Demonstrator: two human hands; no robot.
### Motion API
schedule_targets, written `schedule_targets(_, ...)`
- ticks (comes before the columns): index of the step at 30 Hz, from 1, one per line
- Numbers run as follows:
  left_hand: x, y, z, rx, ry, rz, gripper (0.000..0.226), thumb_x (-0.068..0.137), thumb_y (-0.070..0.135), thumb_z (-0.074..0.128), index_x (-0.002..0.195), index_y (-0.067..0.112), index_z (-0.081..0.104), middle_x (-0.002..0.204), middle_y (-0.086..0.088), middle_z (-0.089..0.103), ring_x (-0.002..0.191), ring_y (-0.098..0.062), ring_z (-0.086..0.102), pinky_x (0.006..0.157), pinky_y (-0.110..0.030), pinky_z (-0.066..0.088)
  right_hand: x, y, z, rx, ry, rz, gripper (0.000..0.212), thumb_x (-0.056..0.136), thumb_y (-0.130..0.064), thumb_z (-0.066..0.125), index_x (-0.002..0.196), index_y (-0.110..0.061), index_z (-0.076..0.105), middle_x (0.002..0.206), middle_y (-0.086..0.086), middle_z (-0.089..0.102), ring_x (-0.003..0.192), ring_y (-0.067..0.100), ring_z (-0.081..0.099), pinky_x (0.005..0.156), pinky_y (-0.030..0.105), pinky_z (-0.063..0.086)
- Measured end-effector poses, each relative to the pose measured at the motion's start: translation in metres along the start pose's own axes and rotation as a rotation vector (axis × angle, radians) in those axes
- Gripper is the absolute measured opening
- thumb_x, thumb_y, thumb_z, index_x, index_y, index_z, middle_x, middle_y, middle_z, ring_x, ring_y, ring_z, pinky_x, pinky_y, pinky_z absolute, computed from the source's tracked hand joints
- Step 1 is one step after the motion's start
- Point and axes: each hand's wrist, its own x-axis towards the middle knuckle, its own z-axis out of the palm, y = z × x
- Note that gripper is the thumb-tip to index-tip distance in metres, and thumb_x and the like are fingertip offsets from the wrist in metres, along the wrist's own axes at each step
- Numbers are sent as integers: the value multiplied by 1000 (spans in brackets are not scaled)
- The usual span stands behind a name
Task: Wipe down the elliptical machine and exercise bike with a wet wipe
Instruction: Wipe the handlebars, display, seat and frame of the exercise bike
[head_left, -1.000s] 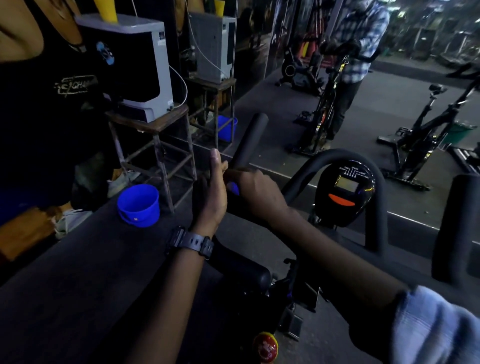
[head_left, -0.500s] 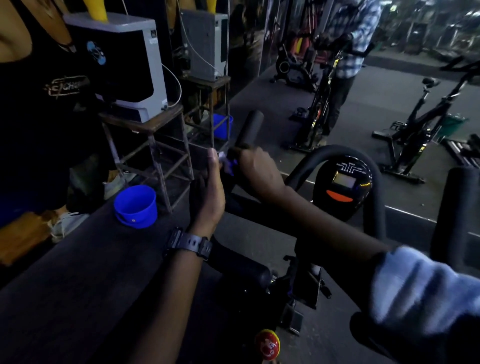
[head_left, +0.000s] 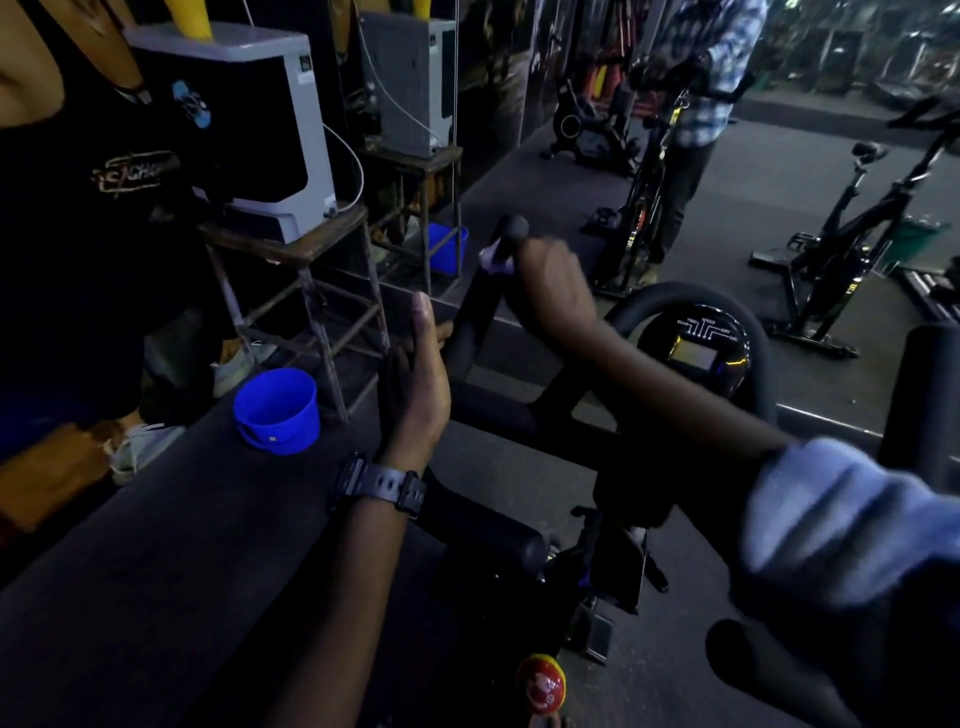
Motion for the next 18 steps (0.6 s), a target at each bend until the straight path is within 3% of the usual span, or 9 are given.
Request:
schedule_targets(3,1,-3,-1,2,-30,-20,79,51,111,21,81,54,66,133,-1,68,129,-20,58,118,-49,34,27,9,-6,222,64,224,5,87,-20,65,86,-25,67,104,11,65,90,28,64,75,32,48)
schedule_targets(7,5,-4,-2,1,-39,12,91,51,111,16,83,47,72,126,1,72,123,-18,61,117,-47,37,-12,-10,16,264,-44,194,11,88,-18,66,90,-8,68,96,16,70,91,30,66,66,26,37)
schedule_targets(9,7,-5,-2,11,-30,22,97,52,111,16,88,41,73,123,3,73,122,-16,62,117,-45,38,-33,-13,30,328,-94,176,12,86,-19,68,89,-8,64,99,15,71,94,31,66,67,26,39)
schedule_targets(12,8,-6,-1,30,-41,1,95,52,111,18,86,41,73,122,5,74,122,-15,62,116,-45,38,-13,-5,32,691,63,456,22,85,-25,67,99,-16,54,100,9,67,87,29,68,73,37,55)
schedule_targets(15,3,-2,-2,32,-26,-6,94,51,111,17,82,42,73,119,4,74,119,-16,64,114,-46,41,35,7,27,966,134,758,18,91,-29,61,106,-18,61,107,8,67,93,28,66,71,26,50)
schedule_targets(16,1,-1,-2,32,-22,2,94,50,111,17,83,42,73,119,4,74,118,-15,64,113,-46,41,50,12,28,1037,98,816,16,92,-25,59,104,-14,63,104,9,67,93,30,66,71,27,48)
schedule_targets(18,-2,2,-2,28,-13,14,96,50,111,16,84,41,72,121,2,74,118,-15,64,113,-45,42,58,7,22,1156,79,888,14,95,-13,49,89,-7,60,82,11,61,73,28,61,72,33,45)
